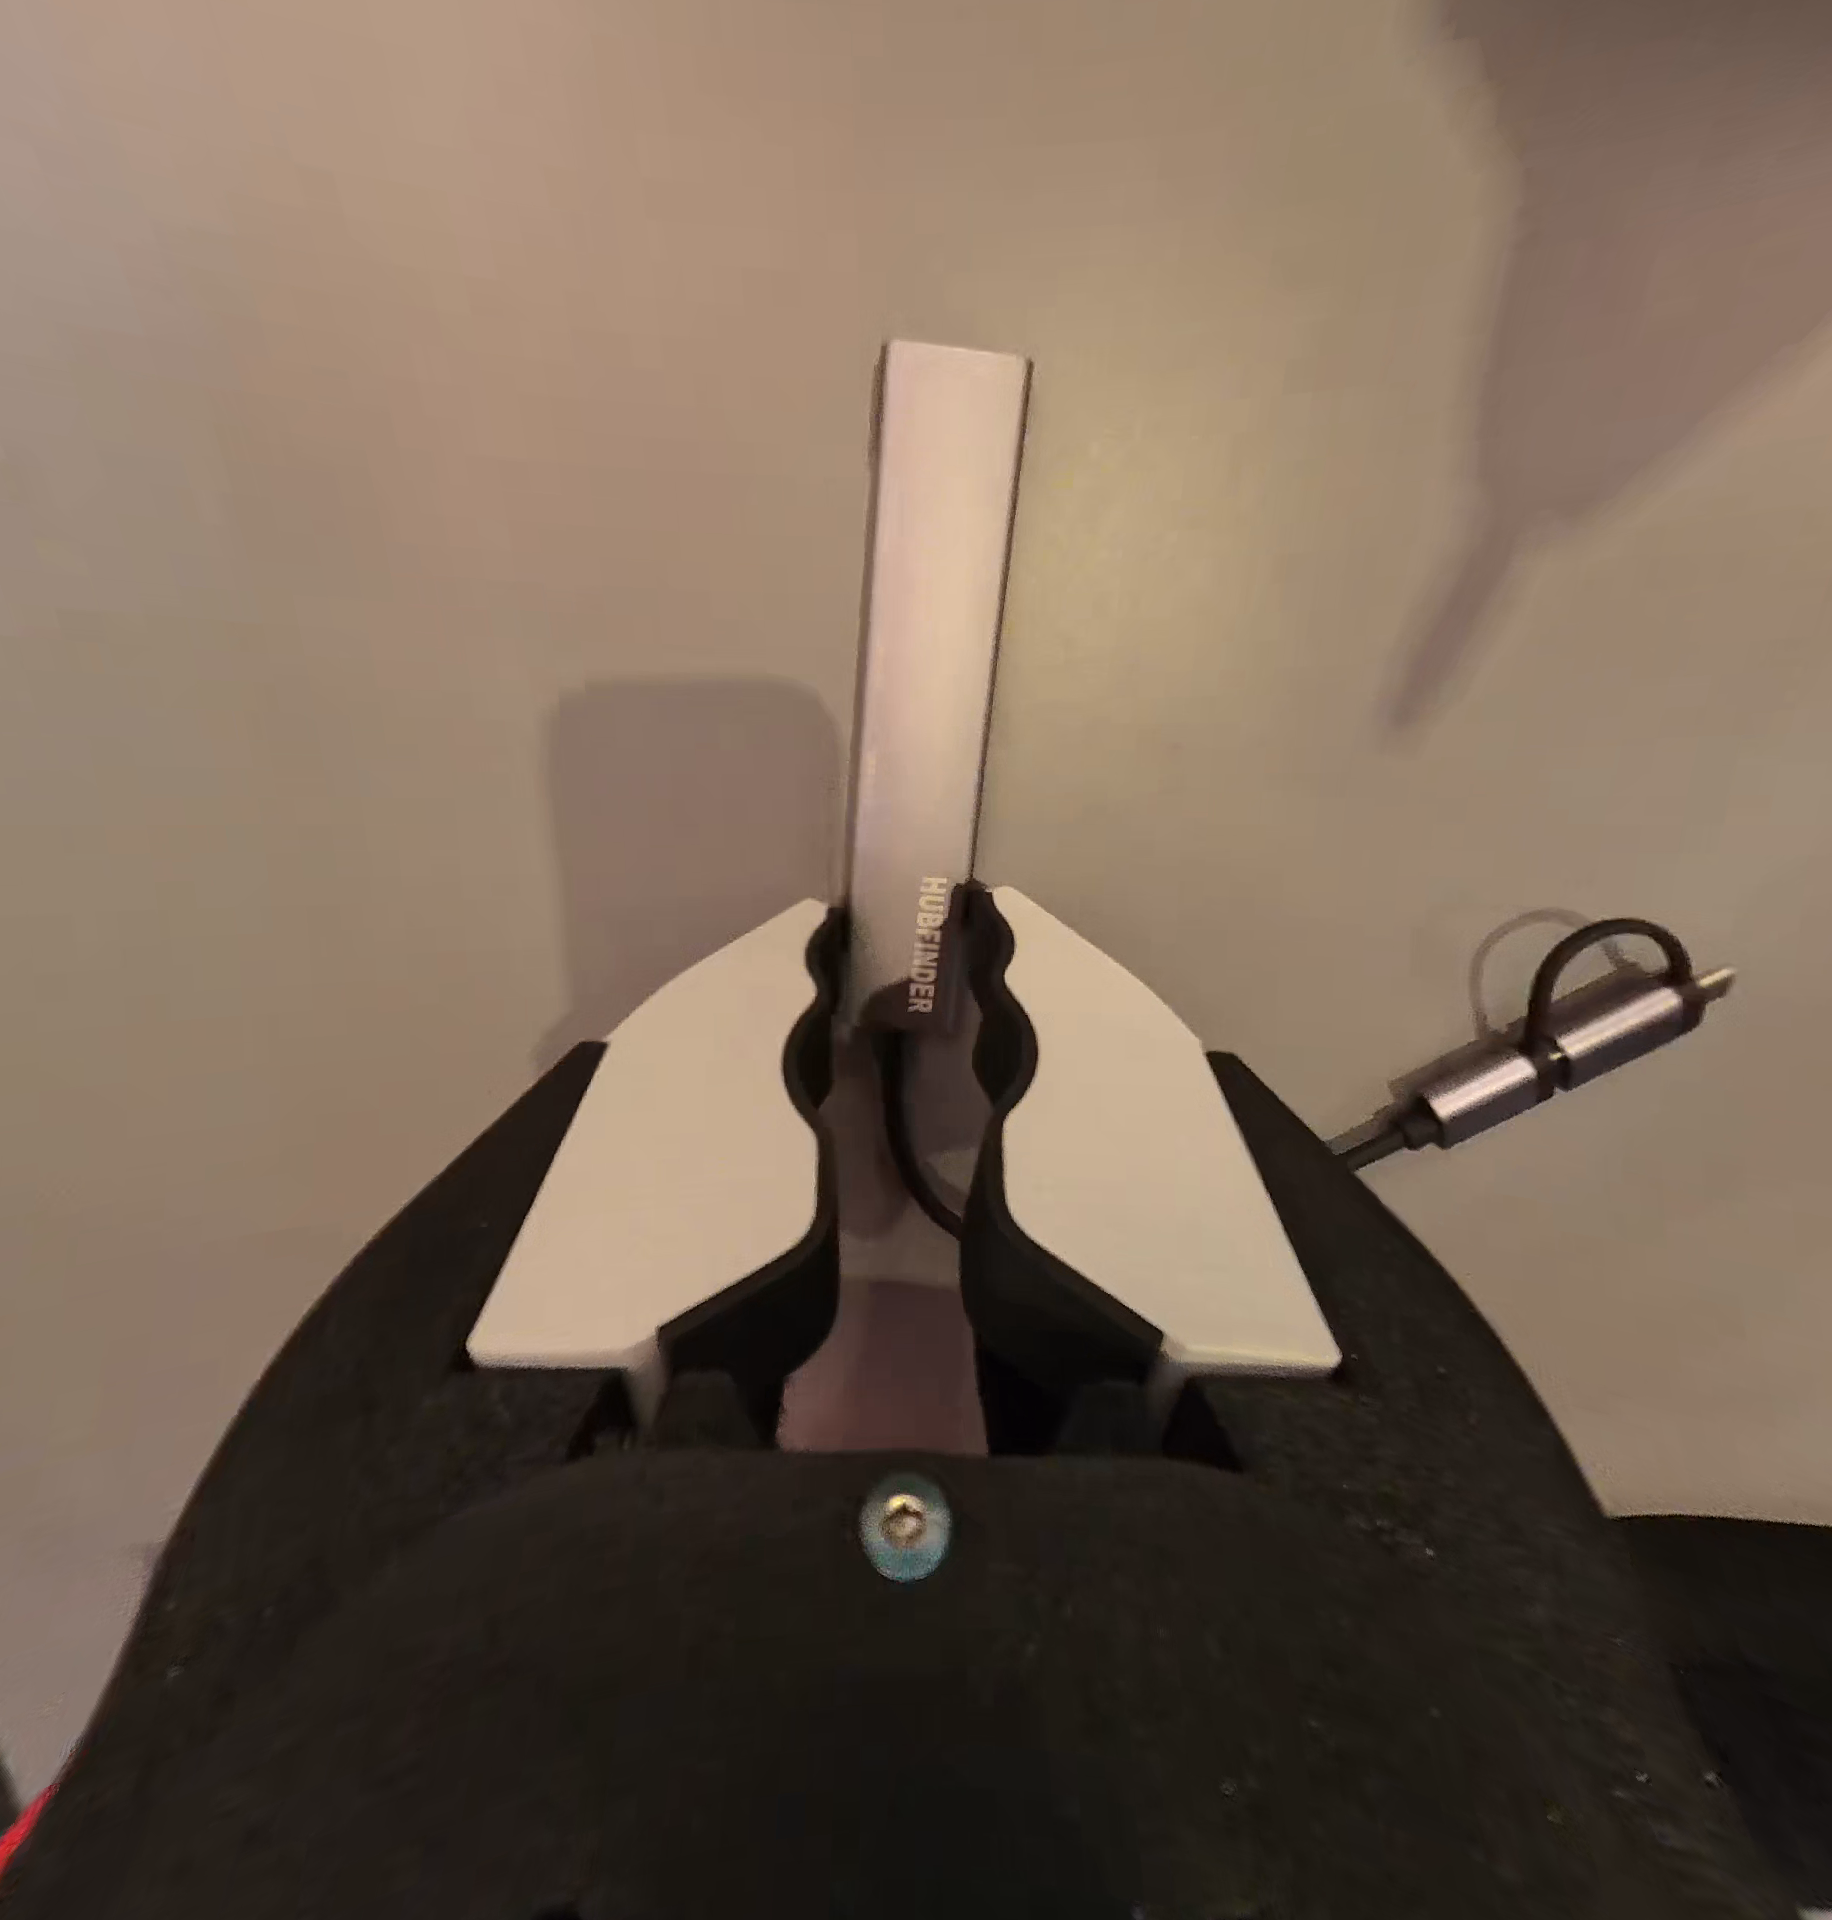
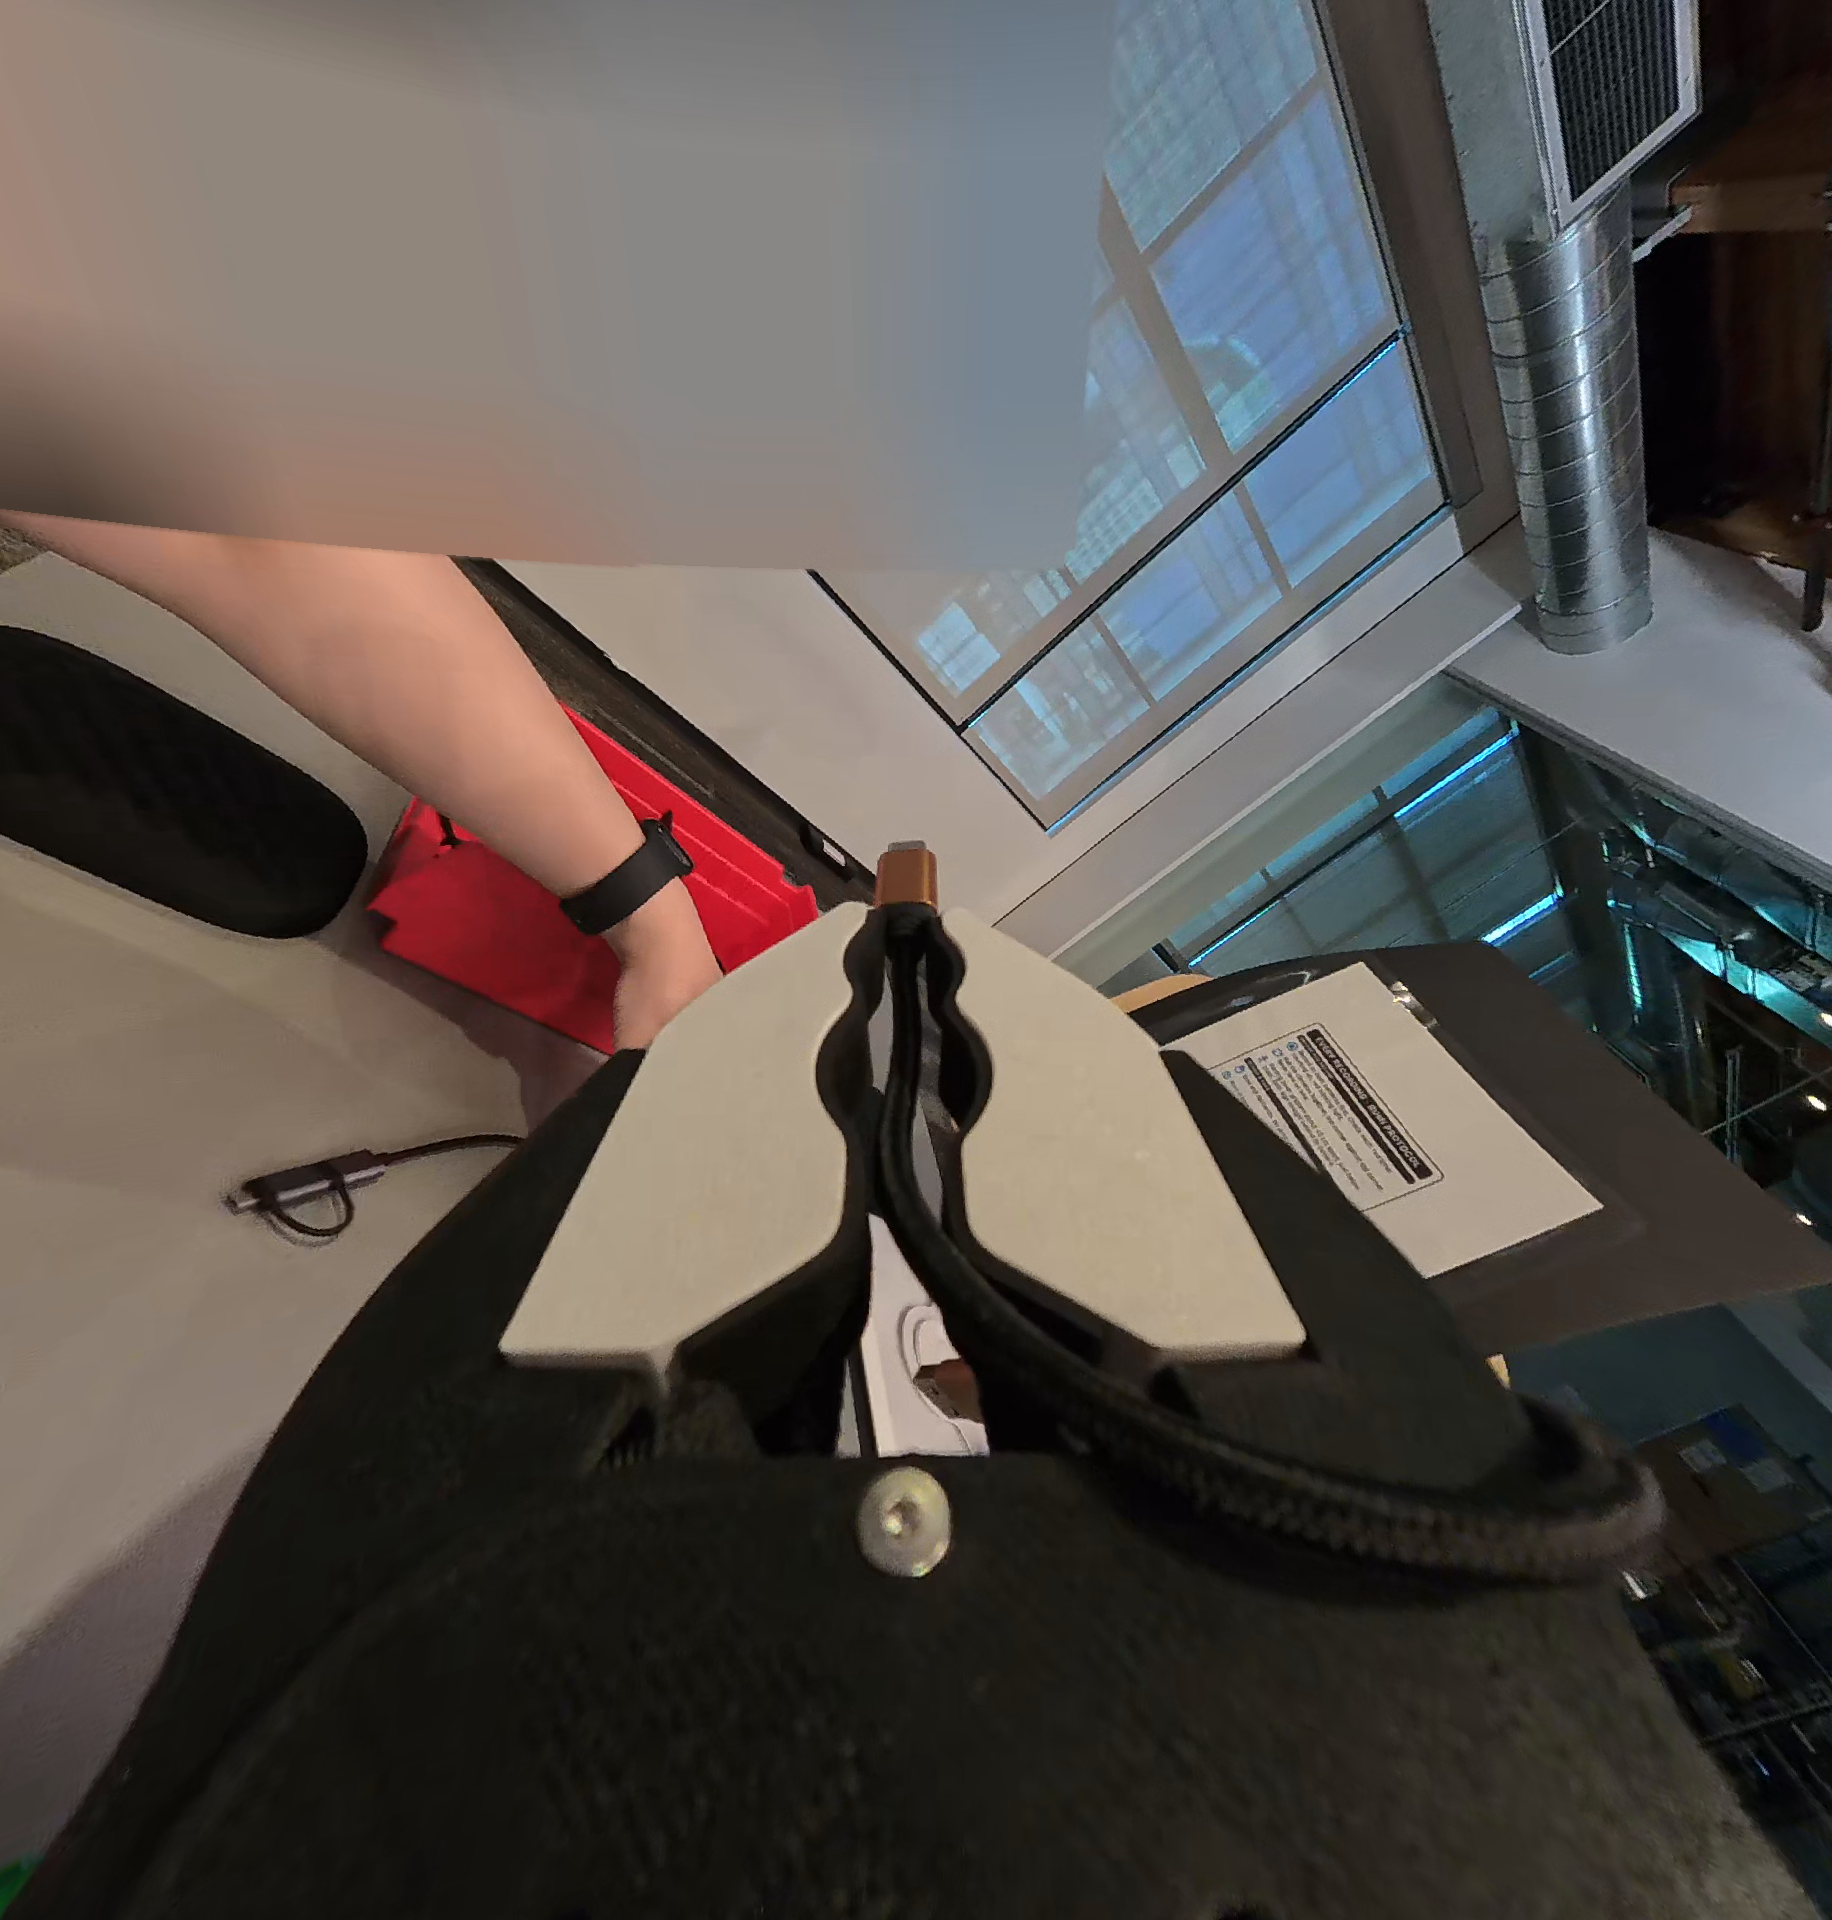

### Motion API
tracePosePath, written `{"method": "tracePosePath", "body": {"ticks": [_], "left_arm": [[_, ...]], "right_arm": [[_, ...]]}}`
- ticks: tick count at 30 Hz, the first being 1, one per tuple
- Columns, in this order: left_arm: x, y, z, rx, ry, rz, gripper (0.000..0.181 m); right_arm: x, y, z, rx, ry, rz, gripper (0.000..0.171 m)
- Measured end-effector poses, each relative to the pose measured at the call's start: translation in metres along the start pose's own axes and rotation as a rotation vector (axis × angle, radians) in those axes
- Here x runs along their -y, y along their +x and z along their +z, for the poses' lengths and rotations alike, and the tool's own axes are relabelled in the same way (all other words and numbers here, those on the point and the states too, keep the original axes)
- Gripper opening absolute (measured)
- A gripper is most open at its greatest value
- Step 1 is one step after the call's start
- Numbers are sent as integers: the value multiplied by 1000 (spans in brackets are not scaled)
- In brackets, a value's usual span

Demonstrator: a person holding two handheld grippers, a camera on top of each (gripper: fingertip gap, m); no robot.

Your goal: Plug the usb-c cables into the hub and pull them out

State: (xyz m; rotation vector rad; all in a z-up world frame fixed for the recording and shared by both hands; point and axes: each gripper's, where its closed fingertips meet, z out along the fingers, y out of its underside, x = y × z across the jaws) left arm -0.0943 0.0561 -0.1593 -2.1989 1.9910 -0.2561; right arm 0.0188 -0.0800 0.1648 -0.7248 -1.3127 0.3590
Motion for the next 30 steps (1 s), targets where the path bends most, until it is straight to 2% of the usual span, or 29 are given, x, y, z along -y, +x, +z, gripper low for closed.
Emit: {"method": "tracePosePath", "body": {"ticks": [5,9,13,18,20,25,30], "left_arm": [[-1,-11,-6,124,-50,49,22],[9,-34,-44,271,-3,46,22],[21,-66,-103,570,48,89,22],[39,-86,-178,1091,33,285,22],[43,-74,-171,1139,18,331,22],[38,-37,-127,1242,-74,494,22],[33,3,-109,1317,-43,500,22]], "right_arm": [[0,1,-2,-5,6,3,8],[3,1,-3,-7,15,-1,8],[4,1,-2,-5,17,-5,8],[5,0,-1,-2,15,-9,7],[6,-1,-1,0,17,-11,8],[8,-1,-3,-1,23,-16,8],[11,-2,-4,-4,30,-25,8]]}}
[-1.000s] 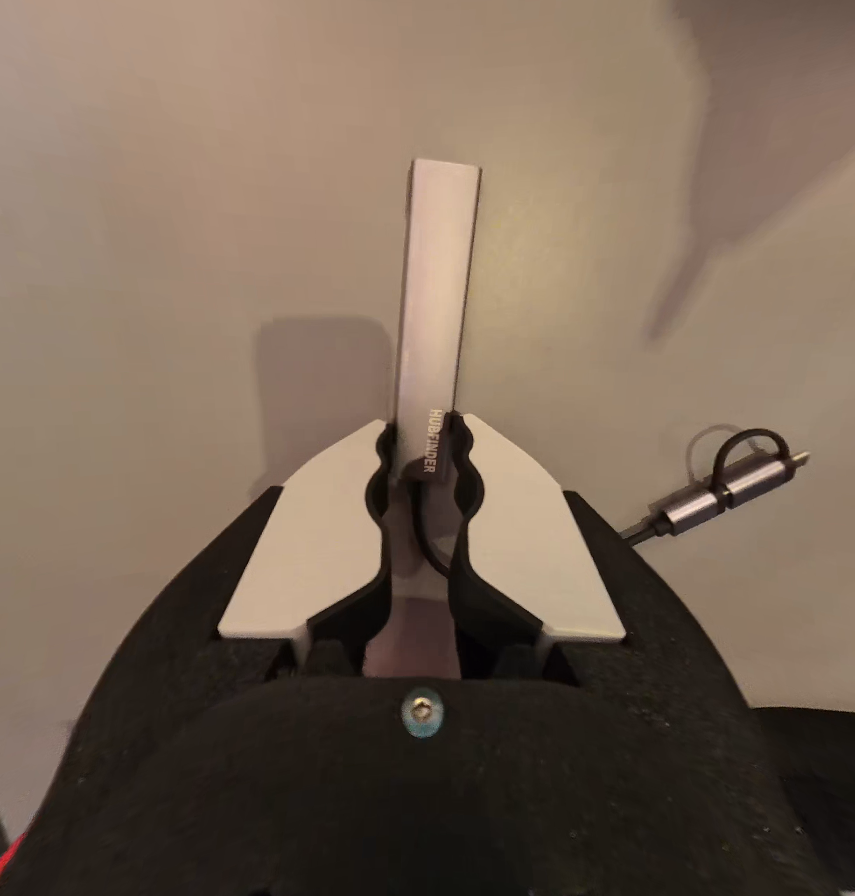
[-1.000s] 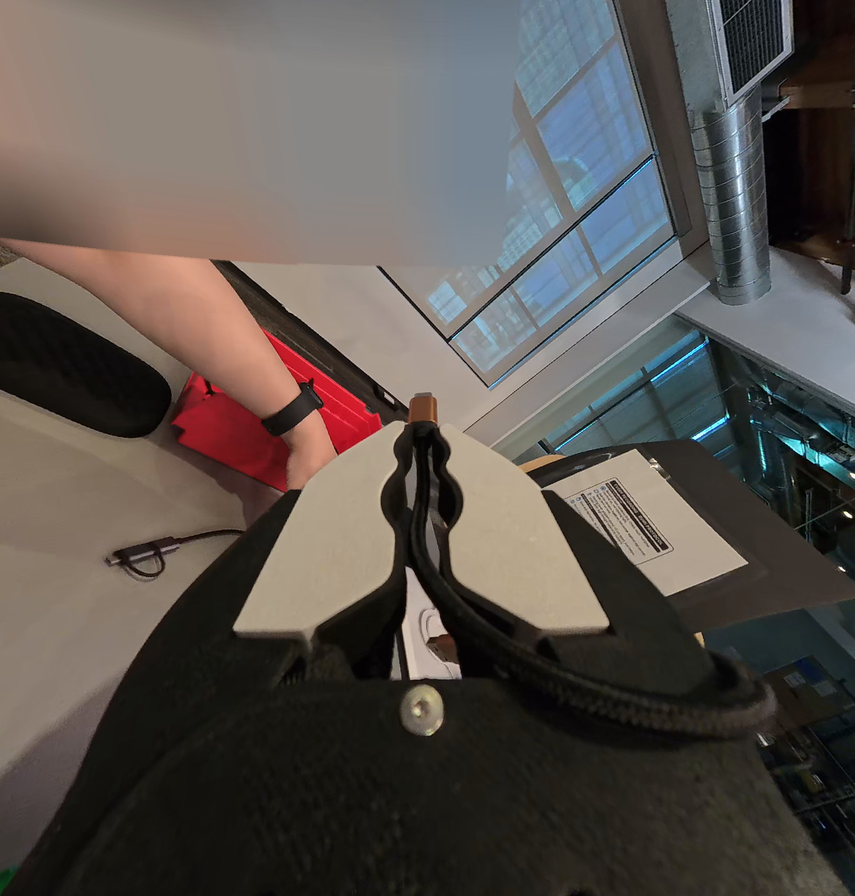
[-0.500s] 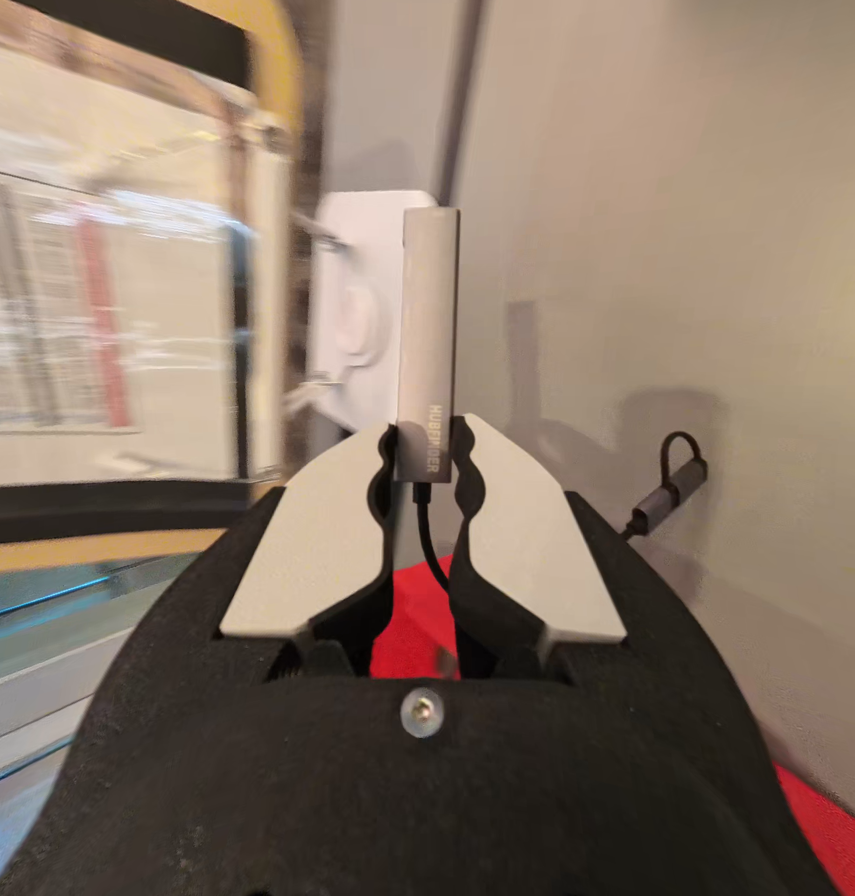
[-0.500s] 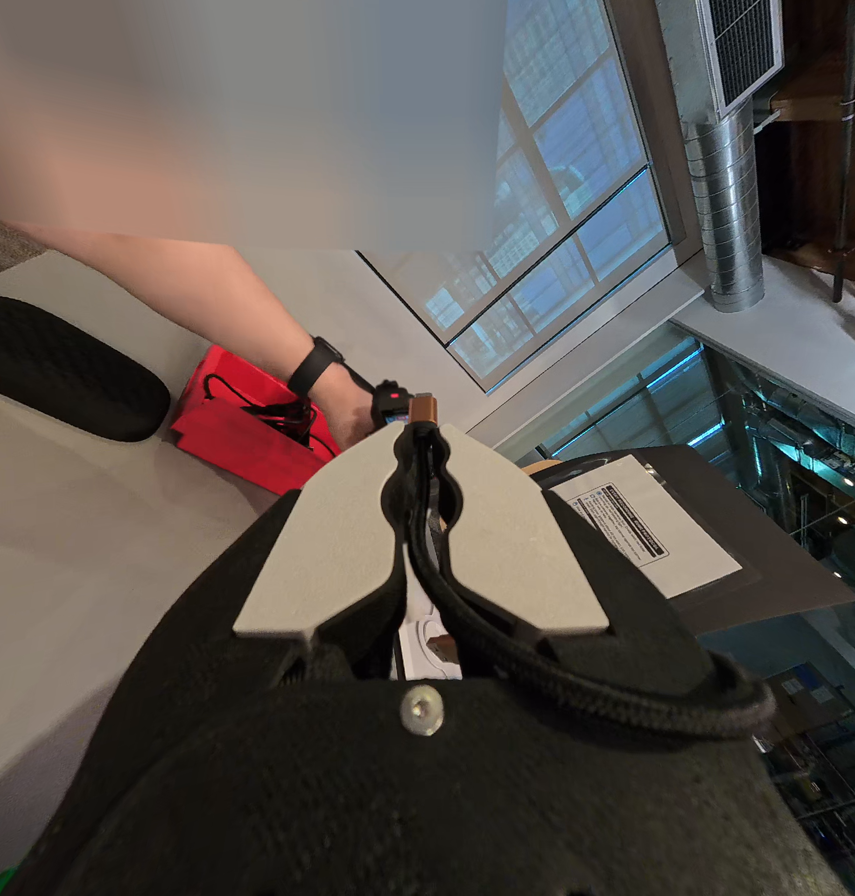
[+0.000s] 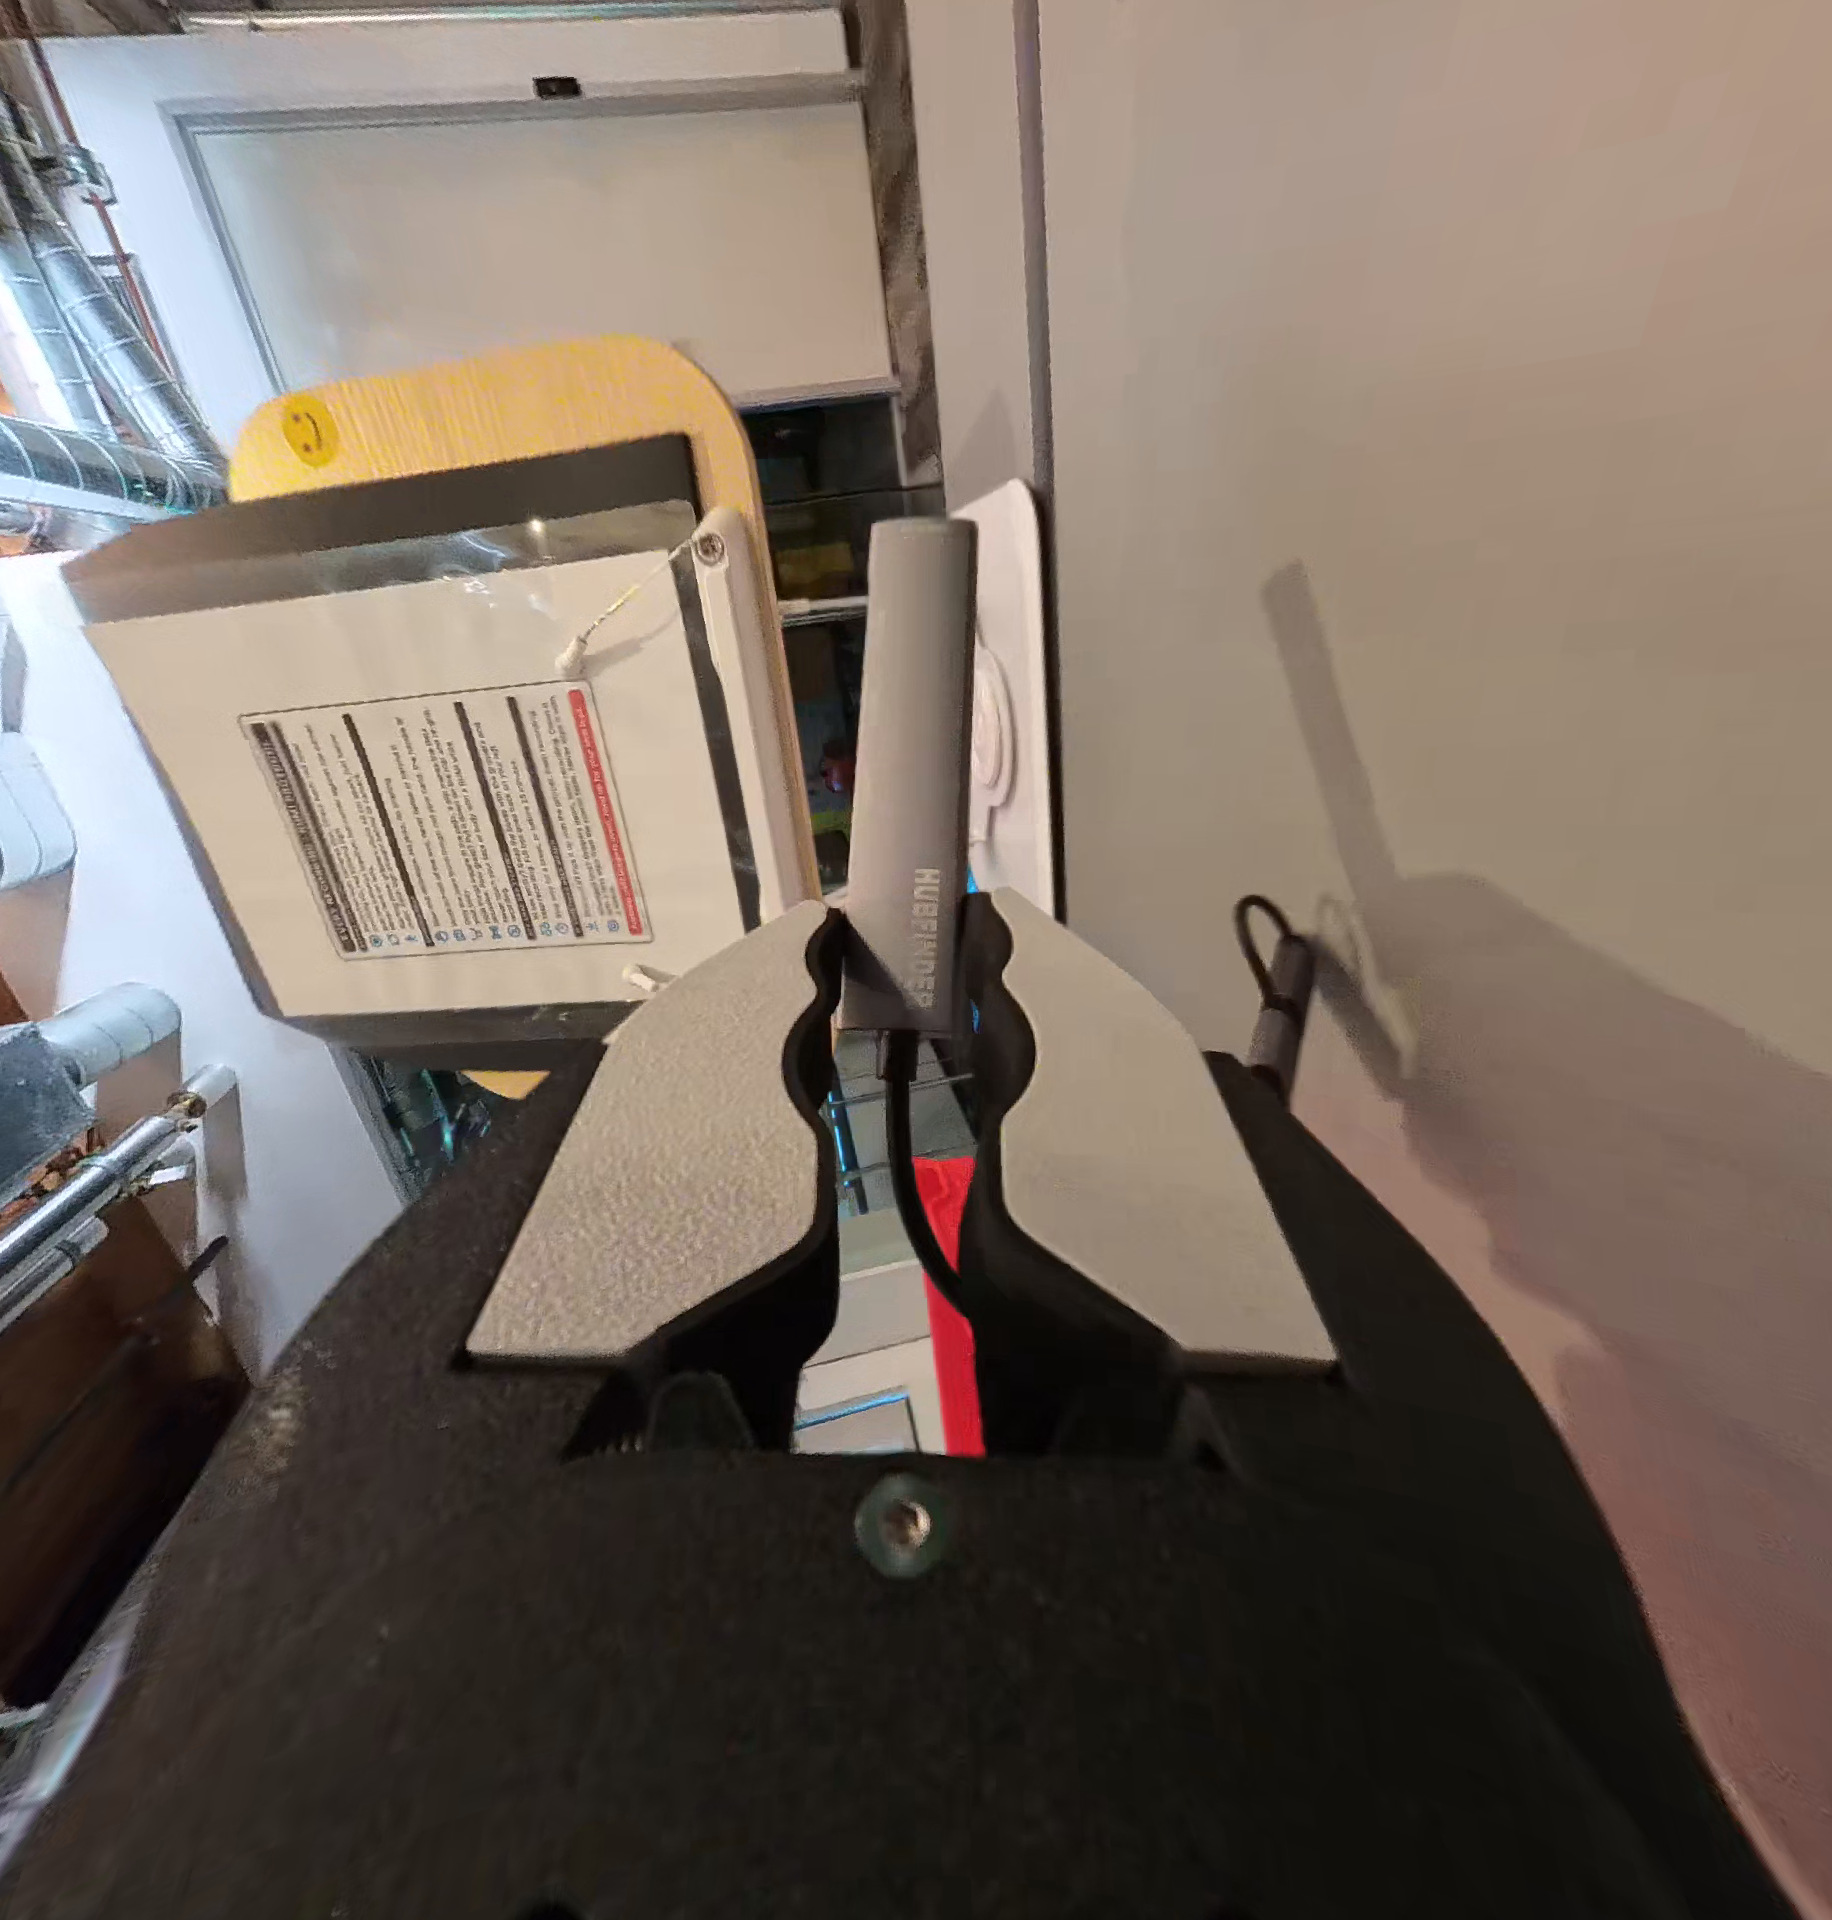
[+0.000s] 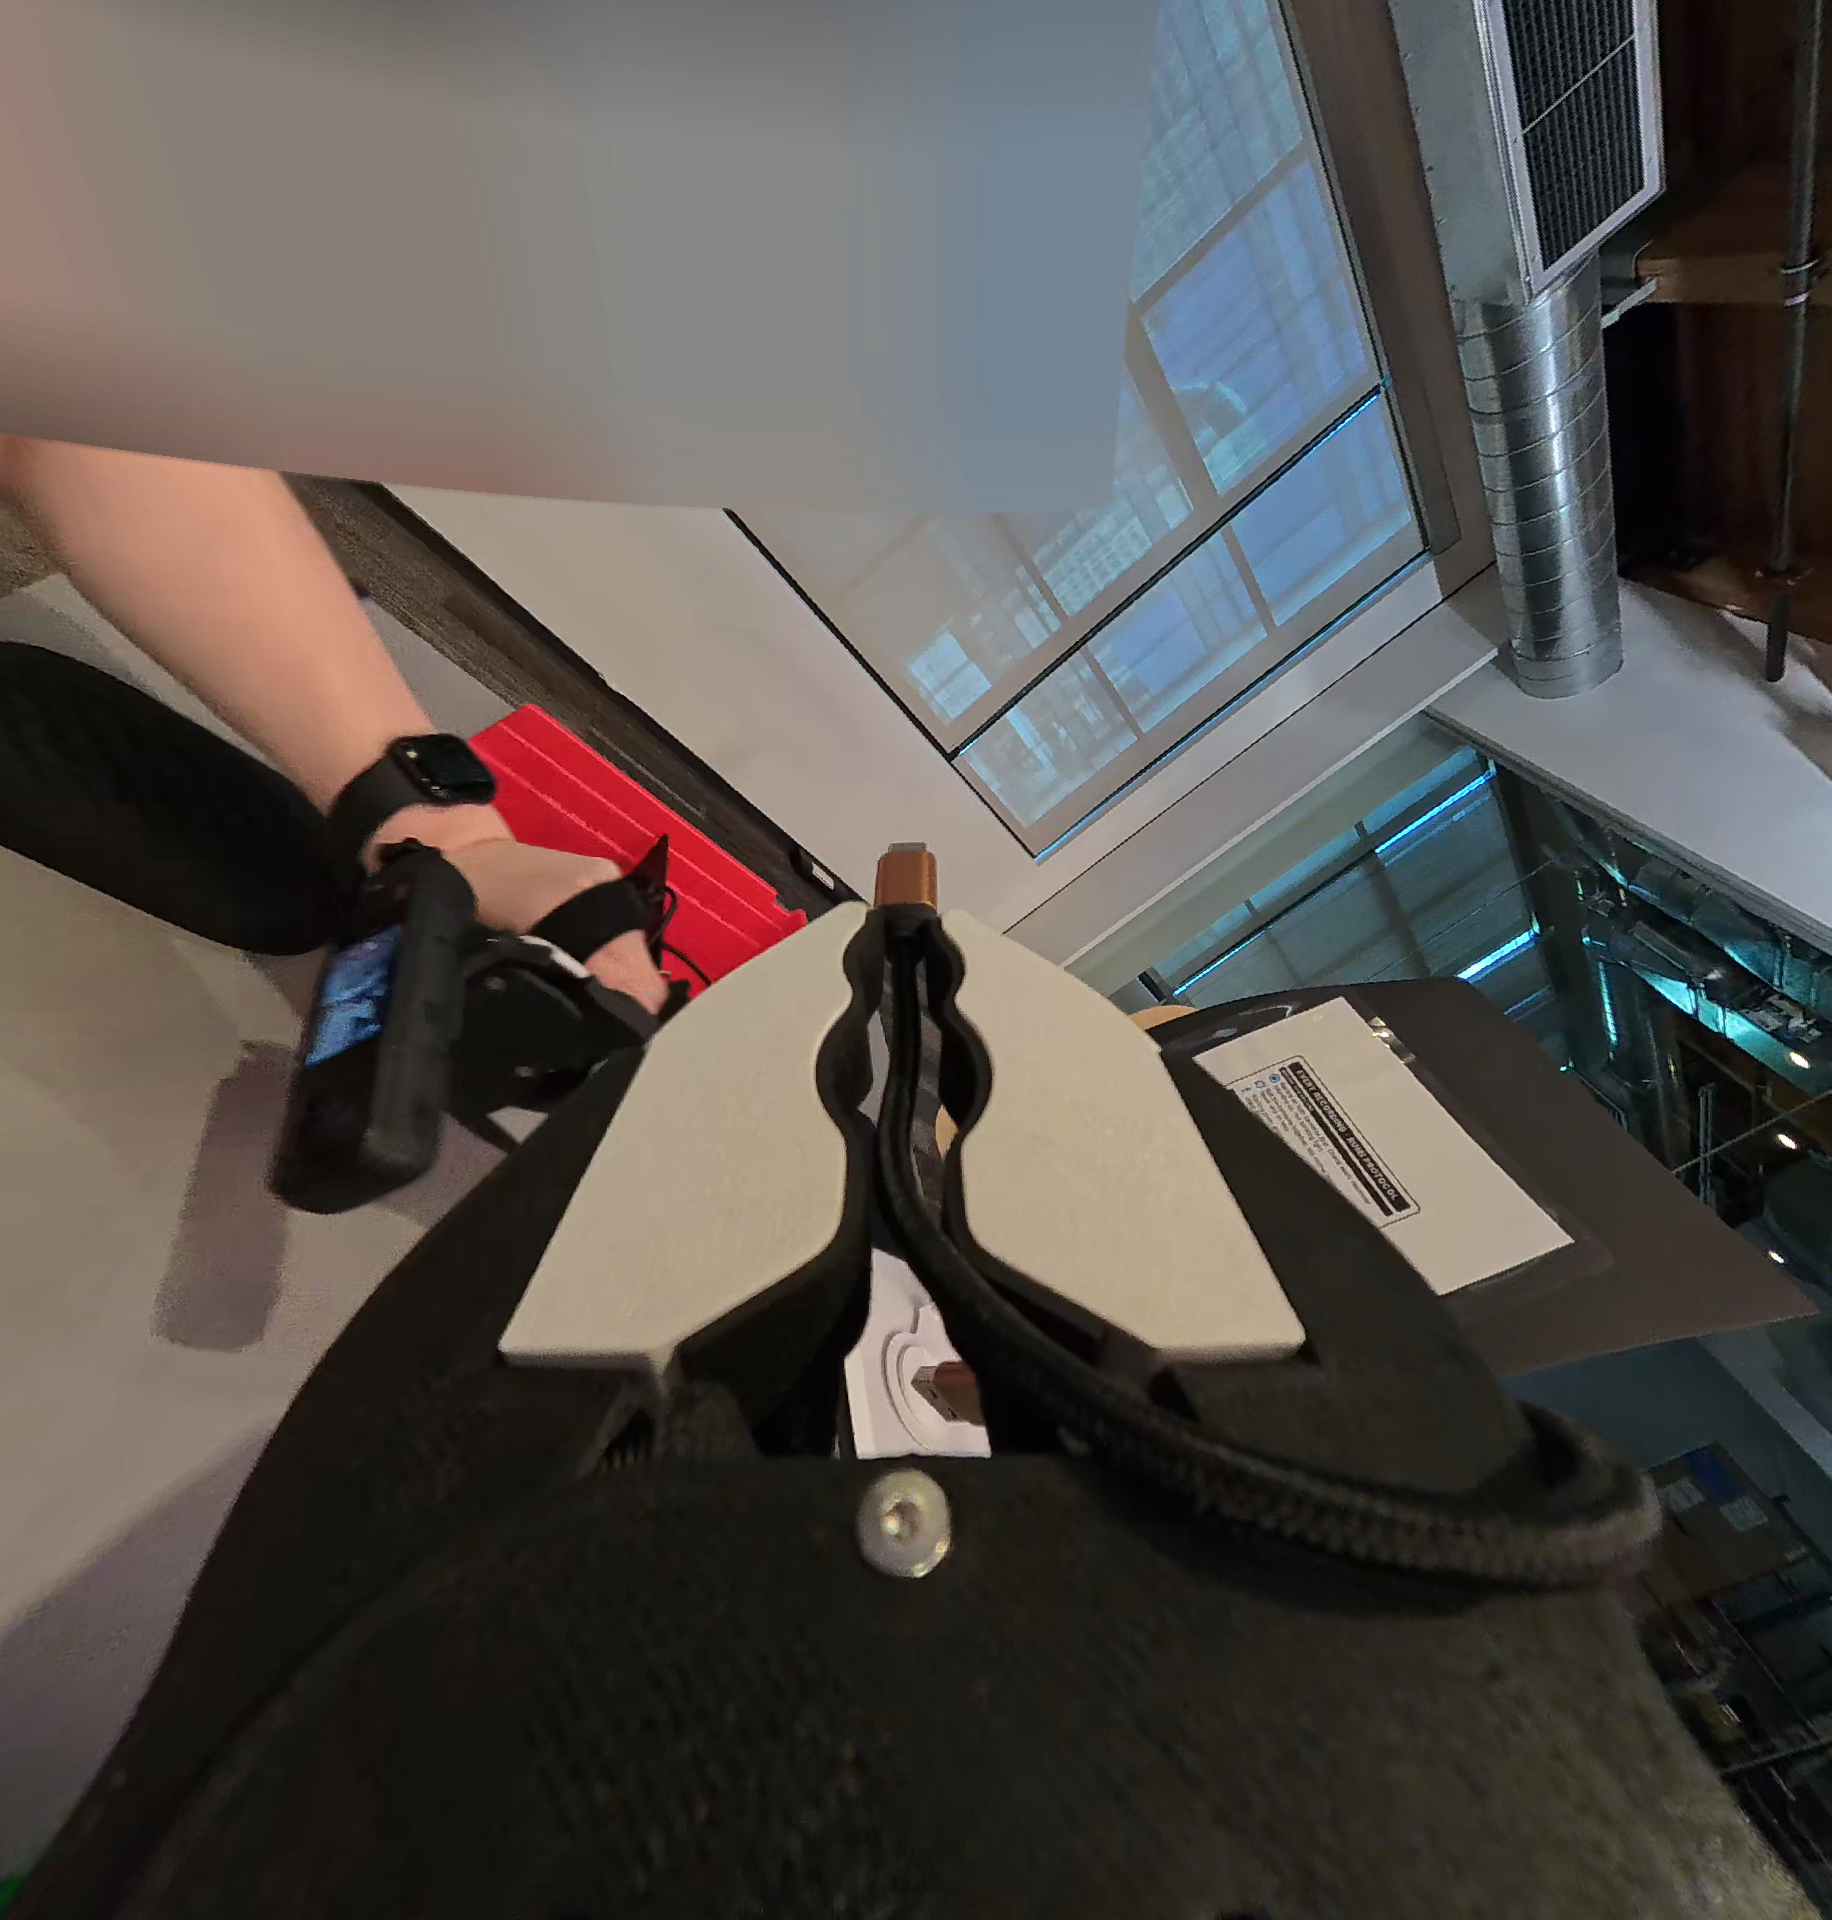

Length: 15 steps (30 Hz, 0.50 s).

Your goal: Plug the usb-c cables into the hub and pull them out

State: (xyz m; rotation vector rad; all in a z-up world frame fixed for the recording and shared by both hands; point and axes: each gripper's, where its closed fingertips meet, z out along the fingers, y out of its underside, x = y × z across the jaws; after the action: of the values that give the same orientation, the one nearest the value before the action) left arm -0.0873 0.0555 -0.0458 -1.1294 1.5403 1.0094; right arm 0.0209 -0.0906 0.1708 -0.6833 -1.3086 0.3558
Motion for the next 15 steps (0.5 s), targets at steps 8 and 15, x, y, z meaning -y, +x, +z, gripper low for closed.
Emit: {"method": "tracePosePath", "body": {"ticks": [8,15], "left_arm": [[37,34,-50,124,71,78,22],[48,79,-66,41,108,108,22]], "right_arm": [[0,-1,2,5,-7,-4,8],[2,-4,6,19,-8,-13,8]]}}
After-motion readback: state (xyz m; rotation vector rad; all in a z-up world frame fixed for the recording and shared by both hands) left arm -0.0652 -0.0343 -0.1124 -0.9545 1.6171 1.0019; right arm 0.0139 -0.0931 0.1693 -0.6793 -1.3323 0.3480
